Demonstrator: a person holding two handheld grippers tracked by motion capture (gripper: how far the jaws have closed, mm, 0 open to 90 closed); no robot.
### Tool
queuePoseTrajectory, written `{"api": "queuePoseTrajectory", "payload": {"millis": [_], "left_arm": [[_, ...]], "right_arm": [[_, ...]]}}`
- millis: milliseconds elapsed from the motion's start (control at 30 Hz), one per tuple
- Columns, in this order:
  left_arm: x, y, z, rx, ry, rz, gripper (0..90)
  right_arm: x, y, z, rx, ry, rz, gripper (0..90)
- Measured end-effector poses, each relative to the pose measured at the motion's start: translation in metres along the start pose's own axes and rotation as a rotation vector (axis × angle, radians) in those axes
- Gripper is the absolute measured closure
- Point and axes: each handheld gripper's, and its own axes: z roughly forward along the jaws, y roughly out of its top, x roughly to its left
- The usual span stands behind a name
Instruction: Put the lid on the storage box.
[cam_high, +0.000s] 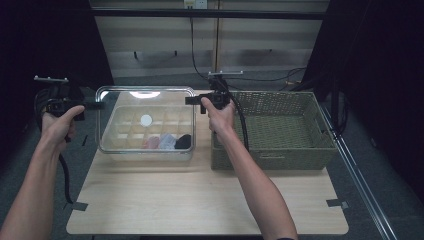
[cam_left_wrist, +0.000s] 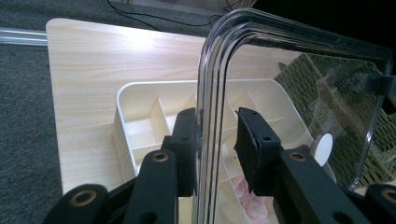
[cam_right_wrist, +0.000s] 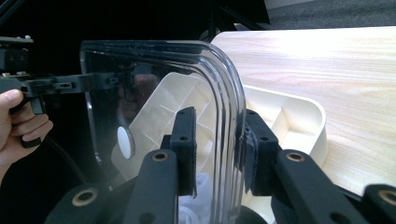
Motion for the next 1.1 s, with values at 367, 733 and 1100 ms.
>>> {"api": "queuePoseTrajectory", "payload": {"millis": [367, 733, 1100], "left_arm": [[0.002, 0.004, 0.003, 0.017, 0.02, 0.013, 69.1], [0.009, 0.004, 0.011, -0.007, 0.035, -0.018, 68.9], [0.019, 0.003, 0.022, 0.01, 0.035, -0.043, 68.8]], "right_arm": [[-0.005, 0.002, 0.007, 0.01, -0.007, 0.003, 68.7], [-0.01, 0.005, 0.017, 0.015, -0.02, 0.004, 68.1], [-0.019, 0.01, 0.03, 0.052, -0.049, 0.008, 65.5]]}}
